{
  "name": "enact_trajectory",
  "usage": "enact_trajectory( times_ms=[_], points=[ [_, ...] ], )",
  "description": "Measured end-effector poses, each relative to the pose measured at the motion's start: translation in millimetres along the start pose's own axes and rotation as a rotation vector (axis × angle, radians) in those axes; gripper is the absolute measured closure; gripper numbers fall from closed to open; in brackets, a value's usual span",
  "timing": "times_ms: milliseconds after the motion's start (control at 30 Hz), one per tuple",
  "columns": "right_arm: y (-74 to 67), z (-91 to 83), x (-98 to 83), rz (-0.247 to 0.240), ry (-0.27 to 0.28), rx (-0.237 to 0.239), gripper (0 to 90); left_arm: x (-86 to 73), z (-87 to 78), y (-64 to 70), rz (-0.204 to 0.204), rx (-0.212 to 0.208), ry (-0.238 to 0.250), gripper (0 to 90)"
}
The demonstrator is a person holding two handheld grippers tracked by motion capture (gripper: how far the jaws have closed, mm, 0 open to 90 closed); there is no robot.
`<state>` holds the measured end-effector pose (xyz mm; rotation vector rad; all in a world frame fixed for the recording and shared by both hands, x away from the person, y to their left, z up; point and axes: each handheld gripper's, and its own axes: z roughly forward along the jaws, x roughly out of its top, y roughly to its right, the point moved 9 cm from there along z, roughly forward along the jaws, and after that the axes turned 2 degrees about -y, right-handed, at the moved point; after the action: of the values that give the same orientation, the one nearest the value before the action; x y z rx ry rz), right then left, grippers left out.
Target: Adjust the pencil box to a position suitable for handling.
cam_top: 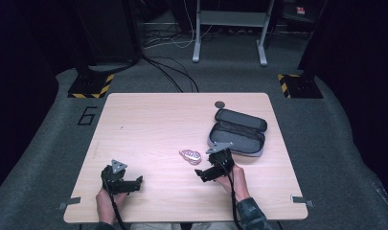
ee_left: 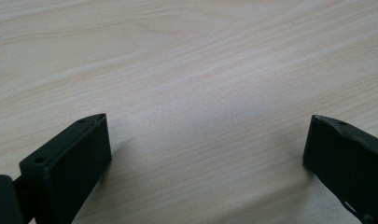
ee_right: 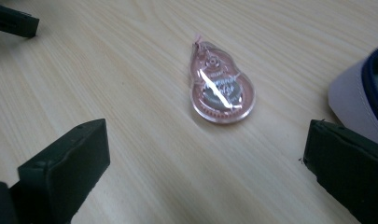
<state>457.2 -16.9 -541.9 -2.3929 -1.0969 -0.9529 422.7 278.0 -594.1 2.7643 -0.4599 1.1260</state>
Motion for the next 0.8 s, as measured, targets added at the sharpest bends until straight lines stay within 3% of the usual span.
enact_trajectory(
  times_ms=[267, 367, 400, 500, 533, 633, 667, 800],
  points=[
    [-4.1, 26.4, 17.1, -0.022, -0.034, 0.041, 0.0, 0.1, 0.0, -0.1, 0.002, 0.0, 0.001, 0.9],
    [-5.7, 31.2, 19.1, -0.01, -0.042, 0.044, 0.0, 0.0, 0.0, 0.0, 0.001, 0.0, 0.0, 0.8],
    [-3.9, 34.4, 20.8, -0.033, -0.043, 0.04, 0.0, 0.0, 0.0, 0.0, 0.001, 0.0, 0.0, 0.9],
    [-3.2, 42.8, 22.6, -0.035, -0.063, 0.045, 0.0, 0.0, -0.1, 0.0, 0.002, -0.001, 0.0, 0.9],
    [-3.2, 47.6, 23.7, -0.016, -0.07, 0.048, 0.0, -0.2, -0.2, 0.3, 0.001, -0.002, -0.001, 1.0],
    [1.4, 53.1, 25.3, -0.046, -0.077, 0.039, 0.4, 0.1, 0.0, -0.1, 0.003, 0.0, 0.002, 1.0],
    [2.2, 55.7, 26.4, -0.033, -0.079, 0.04, 1.1, 0.0, -0.1, 0.1, 0.002, -0.001, 0.001, 1.0],
    [5.8, 65.2, 34.7, -0.077, -0.087, 0.045, 11.2, 0.0, -0.1, 0.0, 0.003, -0.001, 0.0, 1.0]
  ],
)
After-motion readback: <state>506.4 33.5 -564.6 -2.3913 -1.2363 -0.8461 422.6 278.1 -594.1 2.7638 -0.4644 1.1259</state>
